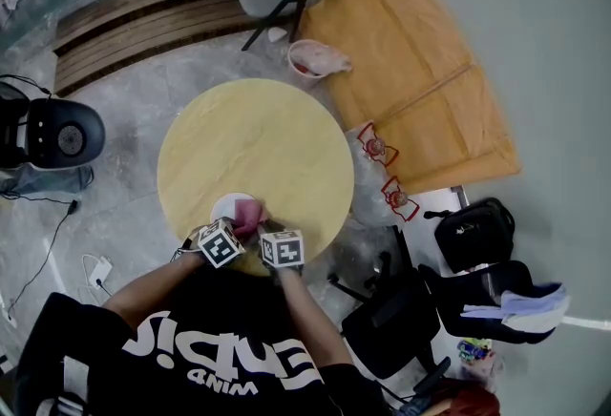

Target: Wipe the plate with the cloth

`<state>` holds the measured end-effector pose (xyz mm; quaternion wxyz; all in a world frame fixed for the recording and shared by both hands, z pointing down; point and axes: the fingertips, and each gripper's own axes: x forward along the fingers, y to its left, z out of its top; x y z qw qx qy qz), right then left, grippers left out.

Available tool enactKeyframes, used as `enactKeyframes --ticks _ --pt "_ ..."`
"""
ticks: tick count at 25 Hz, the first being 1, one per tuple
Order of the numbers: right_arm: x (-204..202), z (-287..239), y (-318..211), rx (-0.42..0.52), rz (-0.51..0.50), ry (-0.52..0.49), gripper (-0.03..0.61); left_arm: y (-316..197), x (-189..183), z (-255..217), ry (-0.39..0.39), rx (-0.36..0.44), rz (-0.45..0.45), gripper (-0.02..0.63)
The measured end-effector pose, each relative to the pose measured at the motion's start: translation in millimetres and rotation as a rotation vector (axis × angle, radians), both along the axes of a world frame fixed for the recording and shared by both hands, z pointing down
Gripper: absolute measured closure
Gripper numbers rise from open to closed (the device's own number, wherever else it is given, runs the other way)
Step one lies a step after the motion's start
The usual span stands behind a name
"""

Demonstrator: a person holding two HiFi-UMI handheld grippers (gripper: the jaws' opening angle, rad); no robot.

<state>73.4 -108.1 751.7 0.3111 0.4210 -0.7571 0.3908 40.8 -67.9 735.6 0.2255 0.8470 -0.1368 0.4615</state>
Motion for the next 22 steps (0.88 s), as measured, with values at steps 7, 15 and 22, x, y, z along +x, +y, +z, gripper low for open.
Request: enactKeyframes --ticks 7,15,22 --pt "1 -1 1 -0.001 -0.019 0.009 0.468 -1 -3 0 -0.012 0.012 -0.024 0.563" --pt "1 -1 0 0.01 -0.022 0.004 0.468 -6 -19 1 -0.02 0.019 -0.081 0.563" --pt "0 -2 0 0.014 -0.024 -0.003 0.468 -13 -39 -1 -0.033 0.026 -0.154 0.563"
